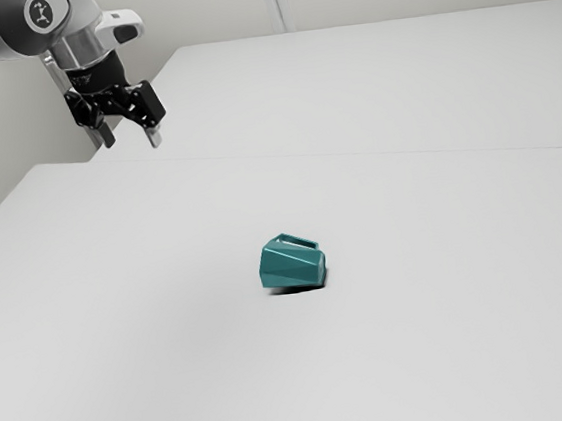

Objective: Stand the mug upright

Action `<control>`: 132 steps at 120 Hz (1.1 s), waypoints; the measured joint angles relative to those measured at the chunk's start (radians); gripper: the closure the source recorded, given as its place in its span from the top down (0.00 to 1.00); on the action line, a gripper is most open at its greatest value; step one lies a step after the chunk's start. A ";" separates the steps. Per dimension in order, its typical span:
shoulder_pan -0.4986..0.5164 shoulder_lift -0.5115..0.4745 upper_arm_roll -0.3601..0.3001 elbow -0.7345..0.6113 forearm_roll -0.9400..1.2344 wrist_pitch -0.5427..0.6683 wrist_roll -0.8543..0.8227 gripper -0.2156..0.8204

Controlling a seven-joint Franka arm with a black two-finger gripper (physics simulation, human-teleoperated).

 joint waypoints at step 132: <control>0.036 0.001 0.071 -0.548 -0.781 0.587 0.468 0.79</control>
